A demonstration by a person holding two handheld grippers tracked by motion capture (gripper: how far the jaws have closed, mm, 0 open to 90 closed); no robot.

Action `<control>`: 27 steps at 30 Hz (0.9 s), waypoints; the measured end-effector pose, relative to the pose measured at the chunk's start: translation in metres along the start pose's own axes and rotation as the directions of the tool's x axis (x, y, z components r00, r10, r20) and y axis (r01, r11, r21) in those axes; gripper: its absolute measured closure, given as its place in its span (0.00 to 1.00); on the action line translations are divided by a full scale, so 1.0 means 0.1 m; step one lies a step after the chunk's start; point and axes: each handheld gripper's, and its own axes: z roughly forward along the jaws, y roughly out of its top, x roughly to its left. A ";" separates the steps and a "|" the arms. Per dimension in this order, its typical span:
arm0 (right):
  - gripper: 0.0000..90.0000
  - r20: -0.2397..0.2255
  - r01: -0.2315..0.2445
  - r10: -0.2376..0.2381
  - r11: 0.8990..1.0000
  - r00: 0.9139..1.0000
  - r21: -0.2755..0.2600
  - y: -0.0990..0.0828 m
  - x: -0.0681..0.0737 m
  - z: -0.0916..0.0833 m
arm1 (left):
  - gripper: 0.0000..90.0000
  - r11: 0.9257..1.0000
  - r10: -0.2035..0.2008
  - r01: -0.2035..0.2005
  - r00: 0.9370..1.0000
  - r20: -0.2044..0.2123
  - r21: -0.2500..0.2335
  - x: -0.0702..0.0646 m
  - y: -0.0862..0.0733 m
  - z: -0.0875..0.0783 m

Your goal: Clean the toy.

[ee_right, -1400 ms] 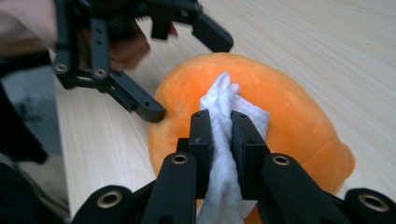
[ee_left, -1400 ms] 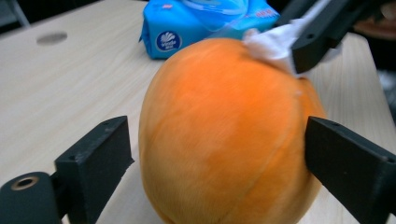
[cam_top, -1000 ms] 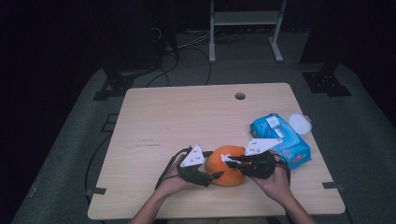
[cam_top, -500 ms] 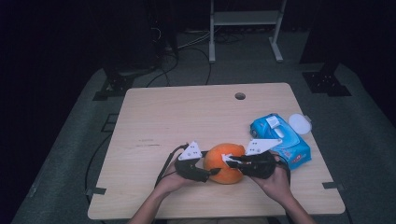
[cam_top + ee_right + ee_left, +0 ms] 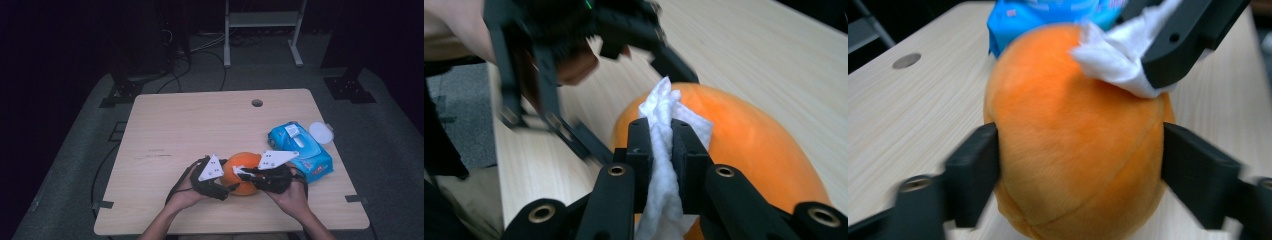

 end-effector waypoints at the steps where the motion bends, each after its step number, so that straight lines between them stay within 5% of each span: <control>1: 0.88 0.002 -0.007 0.007 1.000 1.000 0.006 -0.03 -0.03 -0.01 | 0.12 1.000 0.000 0.000 1.000 0.000 0.000 0.00 0.00 0.00; 3: 0.88 -0.037 -0.060 0.060 0.998 0.998 -0.012 -0.09 -0.11 -0.03 | 0.08 0.996 -0.091 0.091 0.996 0.001 0.015 0.08 -0.05 0.04; 5: 0.88 -0.031 -0.070 0.070 0.997 0.997 -0.013 -0.10 -0.14 -0.06 | 0.16 0.987 -0.157 0.156 0.986 0.049 0.022 0.09 -0.09 0.07; 9: 0.88 -0.010 -0.061 0.061 0.998 0.998 -0.015 -0.08 -0.13 -0.08 | 0.33 0.991 -0.134 0.133 0.990 0.044 0.019 0.05 -0.07 0.08; 12: 0.88 -0.015 -0.043 0.043 0.999 0.999 -0.028 -0.03 -0.04 -0.05 | 0.35 0.998 -0.052 0.052 0.999 0.013 0.019 -0.05 0.03 0.04; 15: 0.88 -0.003 -0.008 0.008 1.000 1.000 -0.029 0.04 0.02 -0.10 | 0.37 1.000 -0.003 0.004 1.000 -0.002 0.017 -0.08 0.08 0.00; 20: 0.88 0.021 -0.053 0.053 0.999 0.998 -0.010 -0.03 -0.14 -0.18 | 0.26 0.999 -0.045 0.045 0.999 0.010 -0.015 -0.03 0.03 0.01; 22: 0.88 0.018 -0.076 0.076 0.997 0.997 0.005 -0.07 -0.19 -0.17 | 0.19 0.995 -0.102 0.103 0.995 0.008 -0.001 0.02 -0.02 0.07; 23: 0.88 -0.005 -0.107 0.107 0.994 0.994 -0.004 -0.11 -0.24 -0.18 | 0.14 0.986 -0.166 0.166 0.986 0.028 0.003 0.05 -0.06 0.12; 25: 0.88 0.009 -0.102 0.102 0.995 0.995 0.003 -0.09 -0.24 -0.19 | 0.21 0.979 -0.203 0.204 0.977 0.064 -0.006 0.07 -0.09 0.15; 27: 0.88 0.029 -0.079 0.079 0.997 0.996 0.009 -0.06 -0.19 -0.18 | 0.29 0.982 -0.189 0.190 0.981 0.054 -0.011 0.05 -0.08 0.14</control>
